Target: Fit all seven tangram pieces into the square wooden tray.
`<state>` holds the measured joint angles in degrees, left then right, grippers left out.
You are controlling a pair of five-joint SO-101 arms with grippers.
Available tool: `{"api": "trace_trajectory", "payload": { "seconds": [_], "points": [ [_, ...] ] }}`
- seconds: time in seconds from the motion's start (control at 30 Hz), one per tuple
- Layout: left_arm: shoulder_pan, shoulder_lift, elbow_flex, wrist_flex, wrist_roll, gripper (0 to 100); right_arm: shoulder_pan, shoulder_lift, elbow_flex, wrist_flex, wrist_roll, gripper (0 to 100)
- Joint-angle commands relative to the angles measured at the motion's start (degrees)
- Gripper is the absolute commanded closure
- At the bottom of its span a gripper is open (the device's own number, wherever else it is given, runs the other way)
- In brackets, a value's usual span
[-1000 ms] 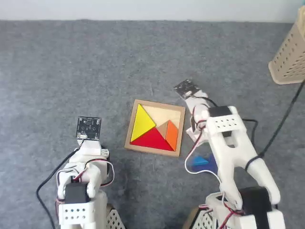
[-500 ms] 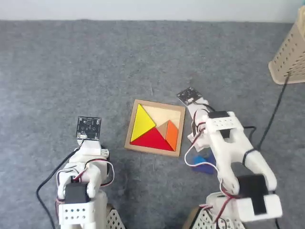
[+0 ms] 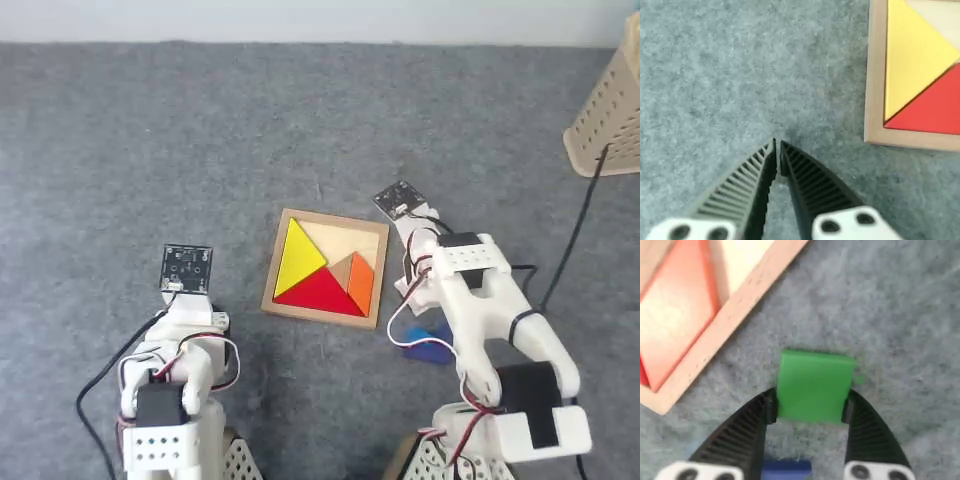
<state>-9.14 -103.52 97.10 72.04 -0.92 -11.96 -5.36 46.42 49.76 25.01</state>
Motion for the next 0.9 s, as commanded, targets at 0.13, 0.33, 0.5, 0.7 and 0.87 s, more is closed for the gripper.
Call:
{"api": "trace_trajectory", "payload": {
  "seconds": [0.13,0.33,0.5,0.7,0.87],
  "points": [
    [0.2,-1.1,-0.6,0.4,-0.2,98,-2.6,-13.1,-3.2,5.1,-4.8,94.9],
    [0.2,-1.1,-0.6,0.4,-0.2,98,-10.9,-19.8,-10.8,13.2,-5.5,94.7],
    [0.2,-1.1,-0.6,0.4,-0.2,98,-17.8,-12.8,-20.5,14.7,-7.5,95.0],
    [0.2,-1.1,-0.6,0.4,-0.2,98,-21.5,3.9,-32.3,13.0,-11.3,95.0],
    [0.2,-1.1,-0.6,0.4,-0.2,98,-22.2,15.5,-39.6,12.8,-14.4,94.9]
  ]
}}
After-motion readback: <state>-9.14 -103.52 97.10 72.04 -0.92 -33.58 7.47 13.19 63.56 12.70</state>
